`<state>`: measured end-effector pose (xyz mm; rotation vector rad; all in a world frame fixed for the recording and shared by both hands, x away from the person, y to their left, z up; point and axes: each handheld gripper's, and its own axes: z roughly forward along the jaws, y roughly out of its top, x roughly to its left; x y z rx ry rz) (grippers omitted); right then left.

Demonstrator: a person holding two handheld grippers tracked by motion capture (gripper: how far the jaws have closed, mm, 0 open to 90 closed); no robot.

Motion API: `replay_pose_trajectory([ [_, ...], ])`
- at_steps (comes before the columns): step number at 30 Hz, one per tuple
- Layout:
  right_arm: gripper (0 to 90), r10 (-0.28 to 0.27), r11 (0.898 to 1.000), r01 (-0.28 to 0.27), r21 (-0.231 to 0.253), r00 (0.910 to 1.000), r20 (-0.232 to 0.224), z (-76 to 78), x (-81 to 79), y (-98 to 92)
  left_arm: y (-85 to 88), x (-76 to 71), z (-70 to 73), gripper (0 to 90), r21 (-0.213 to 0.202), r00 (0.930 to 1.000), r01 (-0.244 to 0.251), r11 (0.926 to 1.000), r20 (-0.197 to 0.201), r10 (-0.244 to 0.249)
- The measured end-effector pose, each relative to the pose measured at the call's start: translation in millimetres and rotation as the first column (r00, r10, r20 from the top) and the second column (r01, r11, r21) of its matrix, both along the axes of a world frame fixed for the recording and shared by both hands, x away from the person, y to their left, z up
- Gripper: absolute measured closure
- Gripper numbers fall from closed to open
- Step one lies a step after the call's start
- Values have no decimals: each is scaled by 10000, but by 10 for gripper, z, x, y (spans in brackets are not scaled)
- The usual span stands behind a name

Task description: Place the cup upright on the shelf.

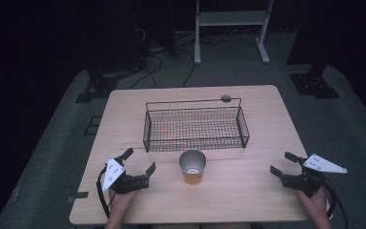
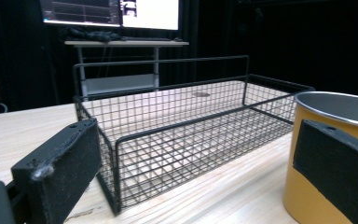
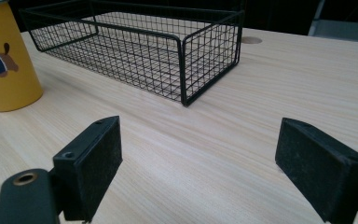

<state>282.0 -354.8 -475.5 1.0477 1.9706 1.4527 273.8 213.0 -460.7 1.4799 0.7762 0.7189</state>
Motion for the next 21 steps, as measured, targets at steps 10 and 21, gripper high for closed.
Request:
replay_pose_trajectory([
  [10, 136, -8, 10000, 8, -63, 10000, -18, -1, -2, 5, -150, -31, 13, 2, 358, 9948, 1010, 9942, 63, -1013],
  [21, 135, 10, 10000, -10, -66, 10000, -1, 0, -5, 8, -308, -69, 33, 2, 623, 9818, 1900, 9798, -39, -1901],
])
